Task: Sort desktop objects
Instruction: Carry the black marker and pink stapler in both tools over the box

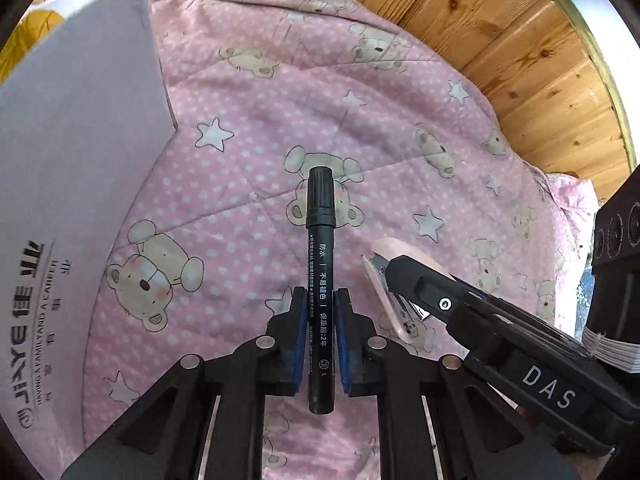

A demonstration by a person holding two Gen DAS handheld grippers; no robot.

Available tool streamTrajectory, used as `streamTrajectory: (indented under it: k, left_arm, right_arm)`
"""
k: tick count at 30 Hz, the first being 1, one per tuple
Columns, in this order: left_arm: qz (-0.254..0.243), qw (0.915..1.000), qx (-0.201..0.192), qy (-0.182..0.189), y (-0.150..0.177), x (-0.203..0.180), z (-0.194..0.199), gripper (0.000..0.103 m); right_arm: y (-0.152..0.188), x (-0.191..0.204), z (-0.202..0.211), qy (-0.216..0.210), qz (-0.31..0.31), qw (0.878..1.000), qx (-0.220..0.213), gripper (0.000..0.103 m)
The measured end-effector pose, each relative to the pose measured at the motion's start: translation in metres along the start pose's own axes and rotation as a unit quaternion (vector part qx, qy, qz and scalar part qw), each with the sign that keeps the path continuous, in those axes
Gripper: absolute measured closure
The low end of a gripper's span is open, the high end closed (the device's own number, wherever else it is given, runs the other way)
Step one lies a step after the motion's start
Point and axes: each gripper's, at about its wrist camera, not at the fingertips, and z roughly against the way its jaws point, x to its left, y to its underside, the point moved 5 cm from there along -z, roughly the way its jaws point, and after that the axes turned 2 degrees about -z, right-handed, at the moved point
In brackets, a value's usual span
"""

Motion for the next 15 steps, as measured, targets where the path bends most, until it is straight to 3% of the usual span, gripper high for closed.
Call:
streamTrajectory:
  k: [15]
  left_arm:
    - [-0.027,0.999,-0.021,0.027,0.008,-0.025,0.058,0.089]
  right_arm:
    - [0.015,0.021,0.046,0.006,-0.013,0.999,-0.03,0.075]
